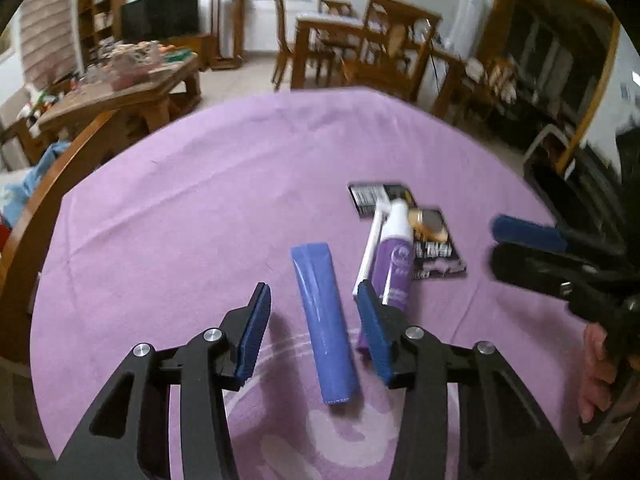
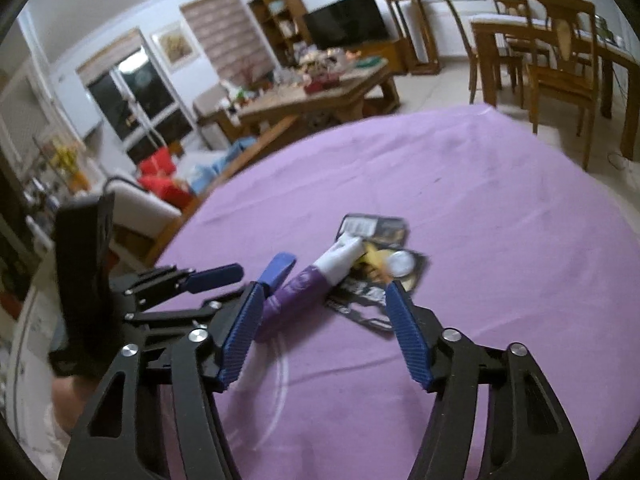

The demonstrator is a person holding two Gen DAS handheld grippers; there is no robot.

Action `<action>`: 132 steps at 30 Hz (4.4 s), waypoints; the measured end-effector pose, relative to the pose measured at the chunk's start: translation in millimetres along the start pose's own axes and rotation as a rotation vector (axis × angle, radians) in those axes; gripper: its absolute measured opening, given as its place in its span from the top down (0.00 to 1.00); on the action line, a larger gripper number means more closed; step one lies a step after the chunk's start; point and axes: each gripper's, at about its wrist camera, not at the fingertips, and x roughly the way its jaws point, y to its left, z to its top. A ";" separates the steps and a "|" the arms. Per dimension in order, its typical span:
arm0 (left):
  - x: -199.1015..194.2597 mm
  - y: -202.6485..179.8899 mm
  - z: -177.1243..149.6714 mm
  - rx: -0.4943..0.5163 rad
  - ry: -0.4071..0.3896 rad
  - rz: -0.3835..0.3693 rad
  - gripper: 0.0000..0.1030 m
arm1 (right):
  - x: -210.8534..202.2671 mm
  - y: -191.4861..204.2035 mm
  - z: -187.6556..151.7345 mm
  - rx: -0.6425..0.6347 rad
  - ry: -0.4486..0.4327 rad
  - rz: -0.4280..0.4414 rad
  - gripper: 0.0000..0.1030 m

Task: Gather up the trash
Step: 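Grasp the blue tube with the left tool while the right tool grasps the purple spray bottle, then carry the blue tube and purple spray over the bin and open both tools, then grasp the small battery card with the left tool while the right tool grasps the gold battery card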

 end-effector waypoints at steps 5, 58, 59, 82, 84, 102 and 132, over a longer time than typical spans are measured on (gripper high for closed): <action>3.2 -5.2 -1.5 0.149 0.030 0.045 0.67 | 30.4 22.1 3.0 -0.030 0.057 -0.064 0.39; 9.5 -308.2 83.8 0.337 -0.378 -0.552 0.86 | -329.1 -321.3 -103.2 0.300 -0.752 -0.350 0.70; 16.1 -317.7 86.9 0.342 -0.373 -0.556 0.86 | -332.1 -331.5 -107.1 0.312 -0.753 -0.360 0.70; 51.9 -367.3 90.7 0.388 -0.303 -0.560 0.86 | -301.2 -381.0 -126.0 0.389 -0.724 -0.410 0.70; 53.8 -367.6 91.0 0.388 -0.299 -0.559 0.83 | -301.7 -381.6 -125.9 0.389 -0.725 -0.411 0.70; 25.5 -364.0 83.4 0.438 -0.400 -0.425 0.07 | -276.8 -373.7 -143.4 0.431 -0.747 -0.417 0.18; 69.4 -55.1 73.4 0.084 0.012 0.032 0.09 | -52.1 -104.7 -52.0 -0.083 -0.105 -0.109 0.16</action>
